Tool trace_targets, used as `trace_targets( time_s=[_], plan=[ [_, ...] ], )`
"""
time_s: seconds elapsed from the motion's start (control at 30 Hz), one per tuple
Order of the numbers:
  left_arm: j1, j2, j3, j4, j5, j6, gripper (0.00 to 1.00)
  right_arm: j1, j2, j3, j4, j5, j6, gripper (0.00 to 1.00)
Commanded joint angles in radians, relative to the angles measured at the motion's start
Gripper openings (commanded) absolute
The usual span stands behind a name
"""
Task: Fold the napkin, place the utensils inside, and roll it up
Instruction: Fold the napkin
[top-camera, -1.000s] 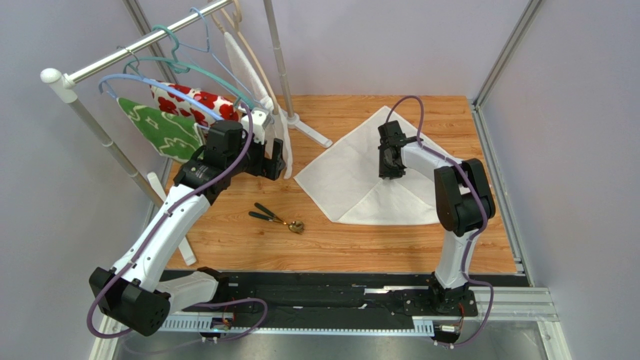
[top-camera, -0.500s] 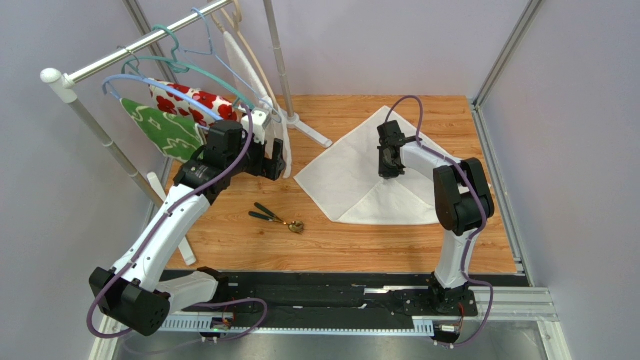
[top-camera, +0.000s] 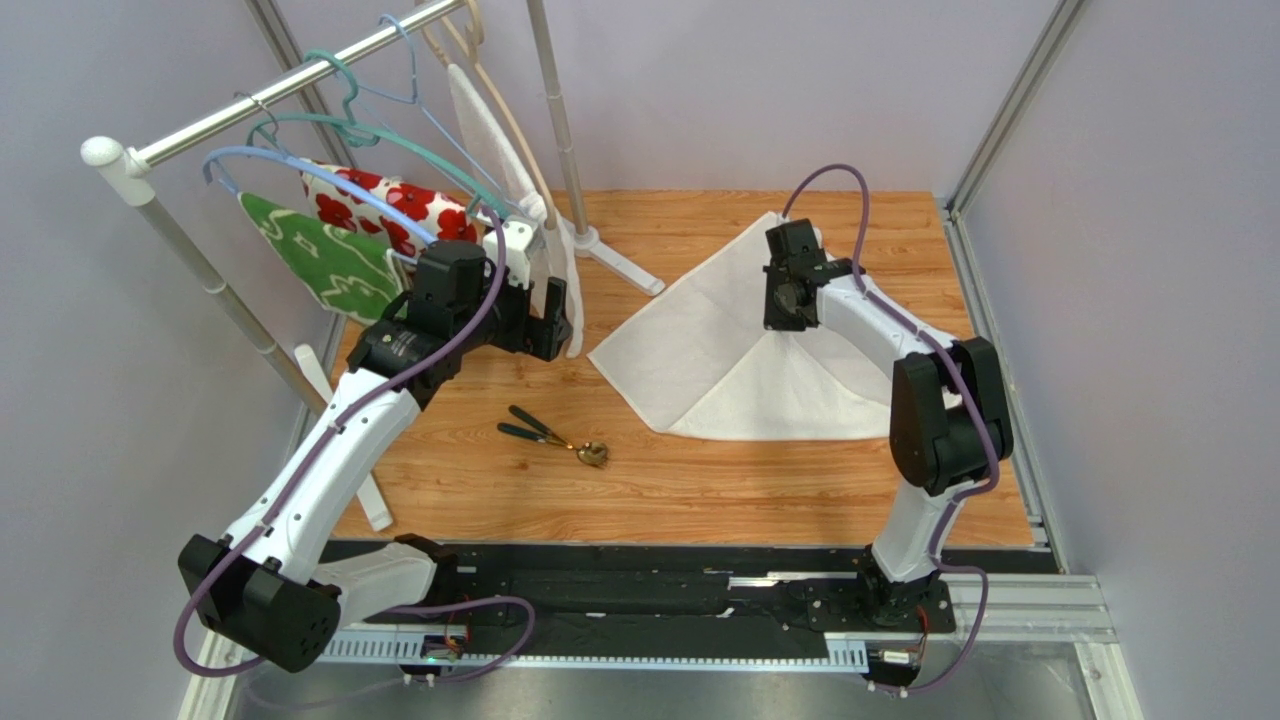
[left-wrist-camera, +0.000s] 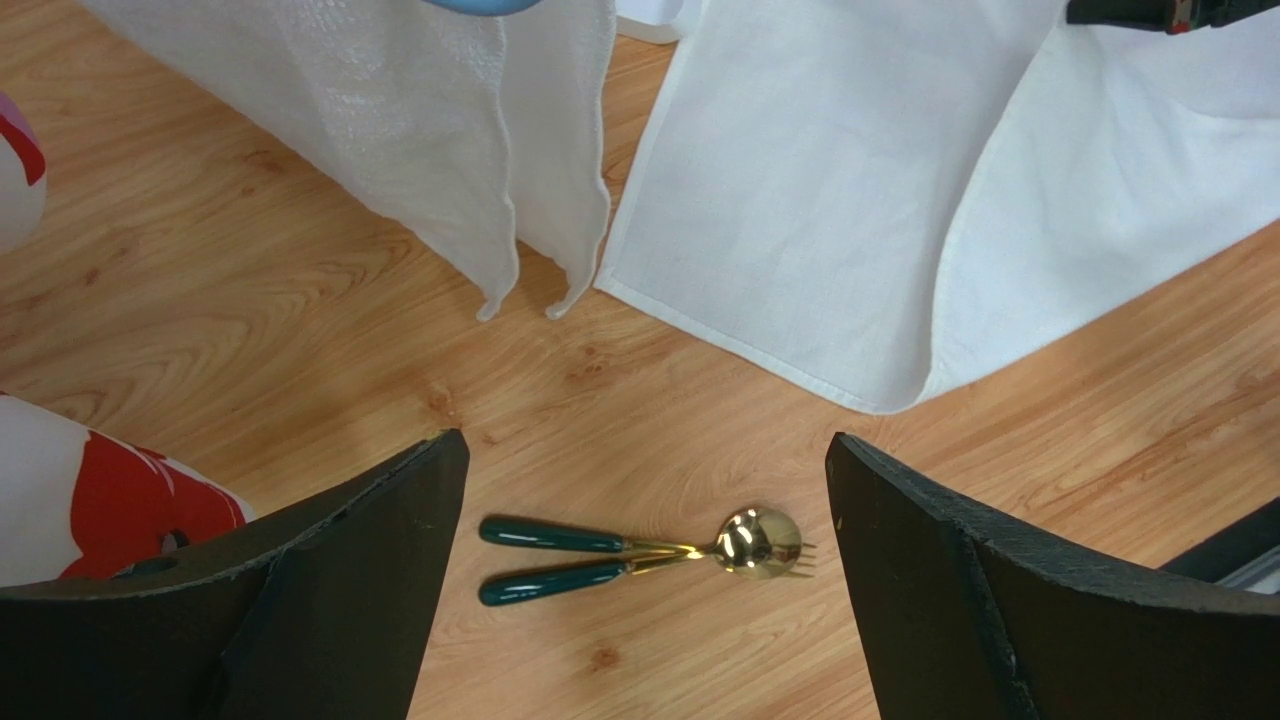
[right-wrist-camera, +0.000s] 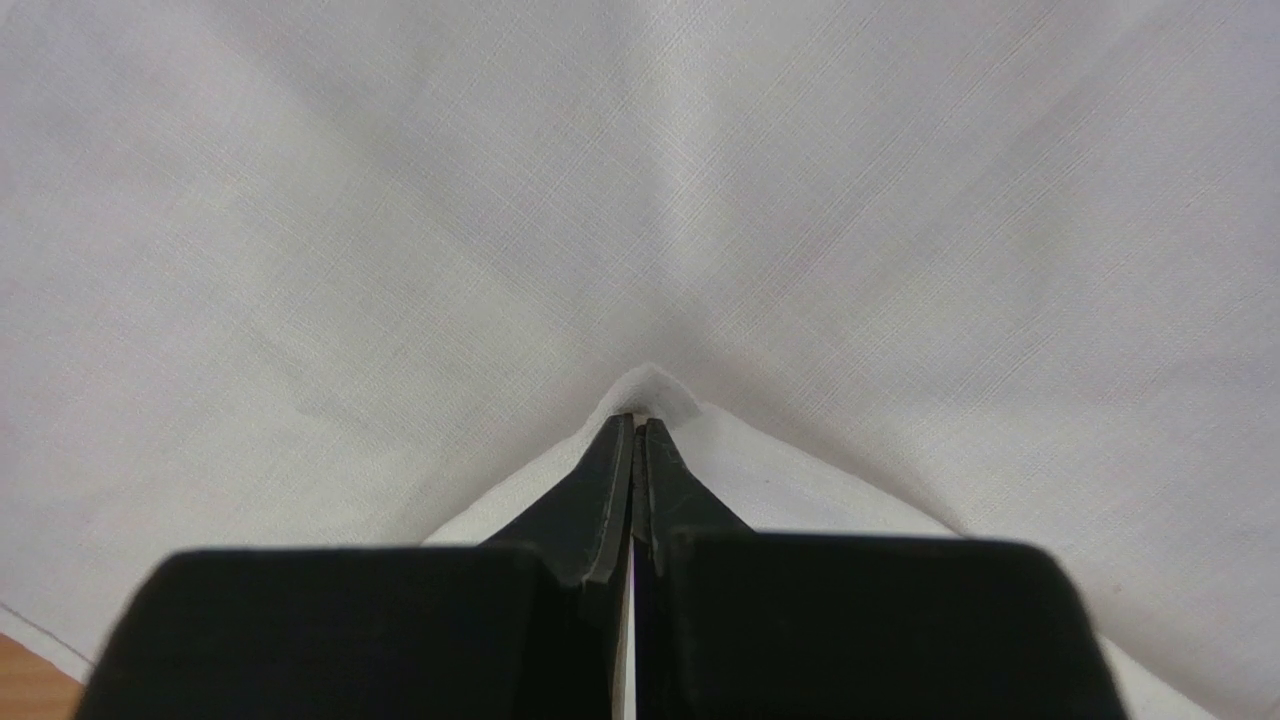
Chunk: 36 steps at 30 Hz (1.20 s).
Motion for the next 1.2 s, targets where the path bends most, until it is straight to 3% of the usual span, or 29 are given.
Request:
trace_targets(
  time_s=[0.0, 0.87, 1.17],
  plan=[
    [0.005, -0.01, -0.001, 0.015, -0.004, -0.008, 0.98, -0.014, 0.025, 0.094, 0.008, 0.04, -0.003, 0.0],
    [0.005, 0.048, -0.004, 0.014, -0.007, 0.002, 0.98, -0.138, 0.658, 0.921, 0.06, 0.055, 0.047, 0.0],
    [0.005, 0.071, -0.002, 0.012, -0.013, 0.005, 0.98, -0.16, 0.763, 1.029, 0.131, 0.014, 0.104, 0.0]
  ],
)
